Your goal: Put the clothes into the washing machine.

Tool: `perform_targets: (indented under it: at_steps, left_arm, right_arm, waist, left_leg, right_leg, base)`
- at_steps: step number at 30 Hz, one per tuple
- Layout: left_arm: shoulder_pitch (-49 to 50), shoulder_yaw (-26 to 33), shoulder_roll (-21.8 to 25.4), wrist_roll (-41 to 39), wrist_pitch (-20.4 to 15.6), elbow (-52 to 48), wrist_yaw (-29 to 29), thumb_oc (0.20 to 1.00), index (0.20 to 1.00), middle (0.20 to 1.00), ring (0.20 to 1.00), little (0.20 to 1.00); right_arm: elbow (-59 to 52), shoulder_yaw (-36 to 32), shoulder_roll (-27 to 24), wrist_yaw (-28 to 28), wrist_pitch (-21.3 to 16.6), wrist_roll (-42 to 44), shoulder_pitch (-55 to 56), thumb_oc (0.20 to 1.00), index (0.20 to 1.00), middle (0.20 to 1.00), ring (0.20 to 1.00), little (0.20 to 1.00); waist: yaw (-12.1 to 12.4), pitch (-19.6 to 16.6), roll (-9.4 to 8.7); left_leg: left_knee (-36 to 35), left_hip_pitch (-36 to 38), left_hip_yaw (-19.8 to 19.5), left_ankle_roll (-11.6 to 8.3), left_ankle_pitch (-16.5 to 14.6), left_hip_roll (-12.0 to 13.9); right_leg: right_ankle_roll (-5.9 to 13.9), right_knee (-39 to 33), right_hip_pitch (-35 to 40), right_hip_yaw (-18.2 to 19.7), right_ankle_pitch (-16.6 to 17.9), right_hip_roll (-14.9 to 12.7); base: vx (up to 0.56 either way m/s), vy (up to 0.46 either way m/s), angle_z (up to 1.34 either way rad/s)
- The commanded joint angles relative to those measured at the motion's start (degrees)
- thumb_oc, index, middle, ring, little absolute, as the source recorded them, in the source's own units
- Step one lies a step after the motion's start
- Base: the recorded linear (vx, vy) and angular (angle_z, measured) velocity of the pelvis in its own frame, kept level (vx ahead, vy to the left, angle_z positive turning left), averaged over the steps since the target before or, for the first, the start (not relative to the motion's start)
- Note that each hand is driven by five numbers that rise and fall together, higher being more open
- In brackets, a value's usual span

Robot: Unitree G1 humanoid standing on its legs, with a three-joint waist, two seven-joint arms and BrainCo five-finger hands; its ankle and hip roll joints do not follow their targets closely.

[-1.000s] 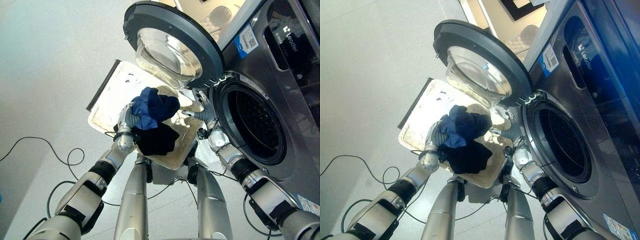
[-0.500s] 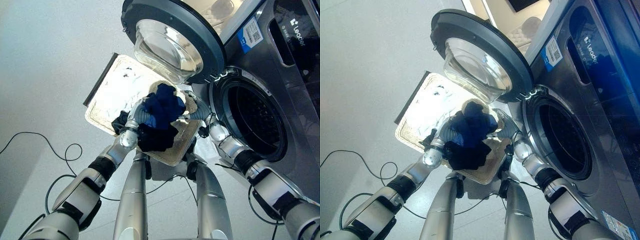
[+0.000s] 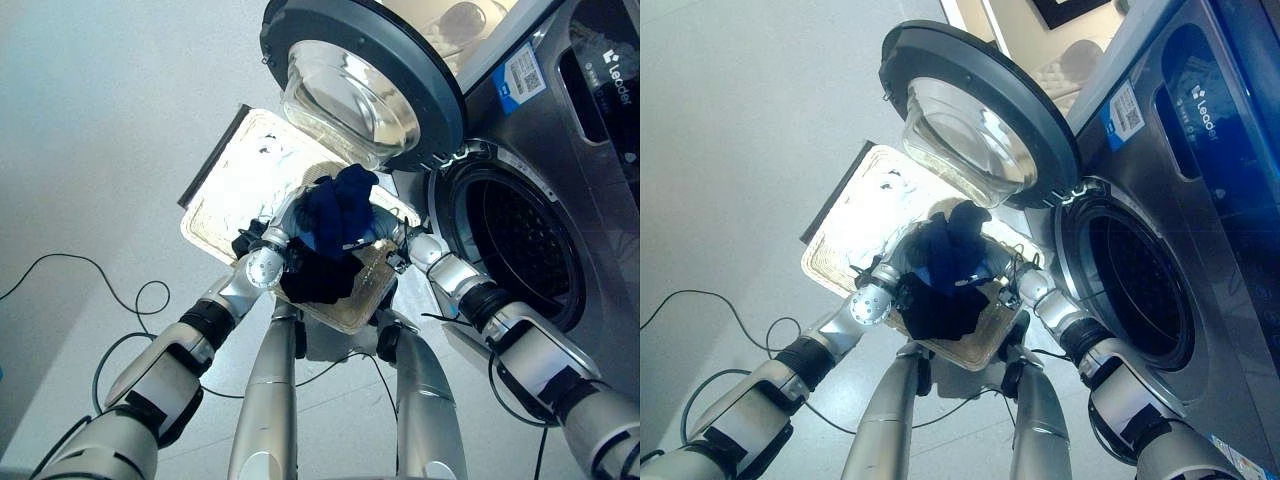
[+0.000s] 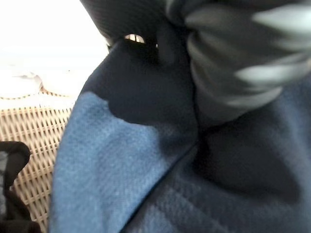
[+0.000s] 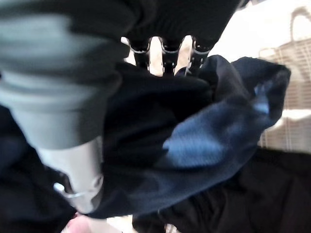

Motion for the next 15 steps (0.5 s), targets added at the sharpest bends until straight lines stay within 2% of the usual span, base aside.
perform_targets:
  at_steps: [1,10,11,12,15]
  left_arm:
    - [-1.9,-0.7,-3.0,0.1,-4.8,-7.6,-0.6,0.2,0.2,0.2,0.2,0.2]
    - [-3.2,-1.7,-3.6,0.0,-4.7,-7.8,-2.5,0.2,0.2,0.2,0.2,0.2]
    - [-3.5,-2.0,-3.6,-0.2,-4.1,-7.6,-2.7,0.2,0.2,0.2,0.2,0.2]
    - [-3.7,-2.2,-3.5,-0.4,-3.7,-7.7,-2.8,0.2,0.2,0.2,0.2,0.2]
    - [-3.4,-2.4,-3.6,-0.7,-2.6,-7.7,-2.7,0.2,0.2,0.2,0.2,0.2]
  right_arm:
    - [-0.7,1.0,-0.2,6.7,0.2,4.3,-2.4,1.0,1.0,1.0,1.0,1.0]
    - [0.3,0.6,1.3,9.3,-0.1,10.3,-1.7,1.0,1.0,1.0,1.0,1.0]
    - [-0.3,0.2,1.4,7.5,-1.3,12.3,-1.3,0.366,0.366,0.366,0.366,0.366]
    - [-0.6,-0.3,1.6,6.3,-2.1,14.3,-1.1,0.2,0.2,0.2,0.2,0.2]
    - [-2.1,-2.4,2.0,3.0,-4.0,18.6,-0.1,0.2,0.2,0.2,0.2,0.2]
  waist:
    - [1.3,-0.3,3.94]
    - [1.1,-0.3,4.13]
    - [0.9,-0.3,4.15]
    - [0.8,-0.3,4.18]
    - [0.3,-0.3,4.19]
  left_leg:
    - [-4.7,1.1,0.5,-4.08,1.5,-1.3]
    - [-4.4,0.9,0.5,-3.95,1.7,-1.7]
    - [-4.4,0.8,0.6,-3.93,1.9,-1.7]
    - [-4.5,0.8,0.6,-3.92,2.0,-1.7]
    - [-4.7,1.0,0.9,-3.95,2.0,-1.7]
  right_leg:
    - [6.57,3.9,0.7,-2.1,-3.4,-1.3]
    - [6.39,3.9,0.6,-1.9,-3.2,-1.0]
    - [6.37,3.9,0.4,-1.8,-3.0,-0.9]
    - [6.37,3.7,0.5,-1.7,-3.0,-0.8]
    - [6.45,3.5,0.4,-1.4,-2.9,-0.5]
  base:
    - [0.01,-0.003,0.05]
    - [0.0,0.0,0.01]
    - [0.0,0.0,0.0]
    - [0.0,0.0,0.0]
    - [0.0,0.0,0.0]
